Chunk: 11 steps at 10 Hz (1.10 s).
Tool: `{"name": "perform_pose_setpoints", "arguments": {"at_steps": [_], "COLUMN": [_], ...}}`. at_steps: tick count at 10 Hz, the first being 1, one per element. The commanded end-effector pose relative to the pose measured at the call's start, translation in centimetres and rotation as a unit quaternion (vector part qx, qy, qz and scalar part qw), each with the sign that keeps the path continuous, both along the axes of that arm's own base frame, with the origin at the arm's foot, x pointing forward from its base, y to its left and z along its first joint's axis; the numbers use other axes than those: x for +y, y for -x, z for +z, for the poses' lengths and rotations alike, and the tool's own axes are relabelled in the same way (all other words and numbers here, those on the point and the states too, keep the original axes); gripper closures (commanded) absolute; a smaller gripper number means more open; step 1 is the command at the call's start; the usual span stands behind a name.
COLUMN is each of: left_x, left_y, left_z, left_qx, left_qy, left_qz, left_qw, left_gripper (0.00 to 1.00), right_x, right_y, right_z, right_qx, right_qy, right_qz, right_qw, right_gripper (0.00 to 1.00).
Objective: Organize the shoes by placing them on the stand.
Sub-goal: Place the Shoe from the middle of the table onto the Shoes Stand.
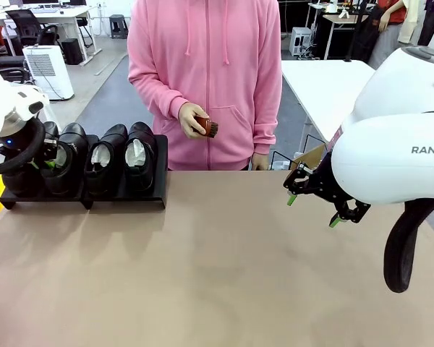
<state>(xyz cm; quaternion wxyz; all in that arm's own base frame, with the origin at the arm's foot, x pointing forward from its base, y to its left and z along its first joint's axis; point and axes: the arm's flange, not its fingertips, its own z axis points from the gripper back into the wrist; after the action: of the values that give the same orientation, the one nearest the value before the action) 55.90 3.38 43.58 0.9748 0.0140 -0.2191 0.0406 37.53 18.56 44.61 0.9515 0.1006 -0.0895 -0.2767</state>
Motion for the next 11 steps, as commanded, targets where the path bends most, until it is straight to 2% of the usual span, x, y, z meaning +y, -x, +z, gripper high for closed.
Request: {"name": "perform_pose_setpoints", "arguments": {"at_steps": [1,8,9,11], "left_x": [-0.3,0.2,0.3,0.3], "left_y": [0.2,5.0,3.3,3.3], "left_z": [0.9,5.8,5.0,5.0], "left_qx": [-0.016,-0.026,-0.03,-0.03], "left_qy": [-0.013,0.012,0.004,0.004], "left_qz": [0.014,0.036,0.012,0.012], "left_qw": [1.0,0.999,0.999,0.999], "left_gripper": [0.55,0.55,0.55,0.55], "right_x": [-0.1,-0.1,-0.1,-0.1], "right_y": [-0.3,-0.3,-0.3,-0.3], "right_z": [0.1,0.1,0.1,0.1], "right_qx": [-0.003,-0.003,-0.003,-0.003], "right_qy": [-0.011,-0.011,-0.011,-0.011], "right_qz": [0.009,0.009,0.009,0.009], "right_qw": [1.0,1.0,1.0,1.0], "right_gripper": [0.0,0.0,0.0,0.0]}}
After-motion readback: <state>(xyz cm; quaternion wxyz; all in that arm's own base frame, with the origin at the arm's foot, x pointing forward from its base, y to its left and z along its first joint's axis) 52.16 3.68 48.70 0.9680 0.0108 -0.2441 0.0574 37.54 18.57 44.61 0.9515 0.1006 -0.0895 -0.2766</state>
